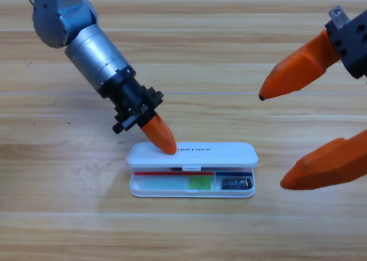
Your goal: Clean up eraser and pencils
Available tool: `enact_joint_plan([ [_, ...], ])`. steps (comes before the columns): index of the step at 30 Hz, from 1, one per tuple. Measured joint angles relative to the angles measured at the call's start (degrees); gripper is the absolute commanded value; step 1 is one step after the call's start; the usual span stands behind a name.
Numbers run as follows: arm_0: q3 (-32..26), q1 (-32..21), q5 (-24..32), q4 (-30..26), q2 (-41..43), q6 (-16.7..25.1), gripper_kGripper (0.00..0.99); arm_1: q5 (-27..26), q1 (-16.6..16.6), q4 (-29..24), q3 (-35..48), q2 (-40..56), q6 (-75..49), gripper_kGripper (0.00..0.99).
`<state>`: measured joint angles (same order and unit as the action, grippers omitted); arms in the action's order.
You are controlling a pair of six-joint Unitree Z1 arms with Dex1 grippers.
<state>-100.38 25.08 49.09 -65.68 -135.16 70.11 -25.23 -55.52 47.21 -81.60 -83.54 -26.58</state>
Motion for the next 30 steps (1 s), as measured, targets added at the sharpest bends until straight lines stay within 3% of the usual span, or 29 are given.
enact_joint_plan([
  [16,6.26,1.20,-4.27,4.86,1.73,-0.34,0.000,0.00,0.00,-0.01,0.00,0.00,0.23,0.976],
  [30,15.94,3.88,-10.25,18.12,8.18,-5.13,0.000,0.01,0.00,-0.03,0.00,-0.01,0.24,0.976],
])
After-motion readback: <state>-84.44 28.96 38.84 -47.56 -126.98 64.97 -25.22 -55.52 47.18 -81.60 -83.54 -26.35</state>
